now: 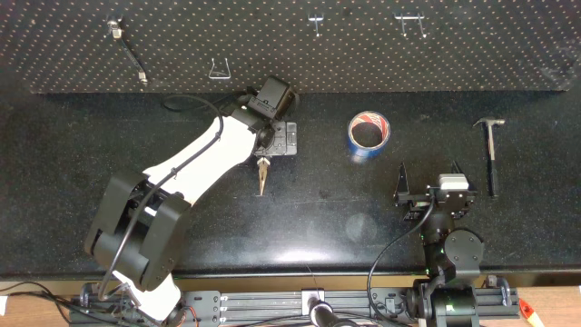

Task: Place Tools Onto Pegboard

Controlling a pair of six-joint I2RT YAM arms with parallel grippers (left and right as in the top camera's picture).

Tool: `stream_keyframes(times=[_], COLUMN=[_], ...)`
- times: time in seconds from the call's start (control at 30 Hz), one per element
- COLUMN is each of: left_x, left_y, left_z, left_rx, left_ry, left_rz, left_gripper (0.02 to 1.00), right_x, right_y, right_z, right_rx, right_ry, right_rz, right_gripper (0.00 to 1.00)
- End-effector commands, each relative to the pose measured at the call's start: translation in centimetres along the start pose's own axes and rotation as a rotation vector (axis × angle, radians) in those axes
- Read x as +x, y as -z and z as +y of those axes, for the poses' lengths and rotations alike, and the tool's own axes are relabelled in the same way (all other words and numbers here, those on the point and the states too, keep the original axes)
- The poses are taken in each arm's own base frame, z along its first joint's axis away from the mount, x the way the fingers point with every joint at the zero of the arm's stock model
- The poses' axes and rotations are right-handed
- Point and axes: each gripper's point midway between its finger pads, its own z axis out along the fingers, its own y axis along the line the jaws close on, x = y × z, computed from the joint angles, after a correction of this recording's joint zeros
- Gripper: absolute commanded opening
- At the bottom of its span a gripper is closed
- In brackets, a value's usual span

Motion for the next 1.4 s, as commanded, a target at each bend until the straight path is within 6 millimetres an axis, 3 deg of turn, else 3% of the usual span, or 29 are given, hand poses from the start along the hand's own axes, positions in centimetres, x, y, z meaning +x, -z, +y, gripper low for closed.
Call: stream_keyframes(times=[0.03,1.4], left_x=[0.30,0.01], left_y=[-0.59,-1.18], left_z=[0.17,0.49], left_rx=[-0.001,0.000], left_ry=[-0.021,-0.007], left_rz=[0.013,0.013], left_gripper=[1.000,0.972], right_x=[0.22,0.22], right_y=[0.00,0.00], right_z=[0.07,0.07], right_rx=[-0.005,-0.005], right_ry=[0.014,0.014], right_rz=[0.006,0.006], right_gripper=[0.963,0.963])
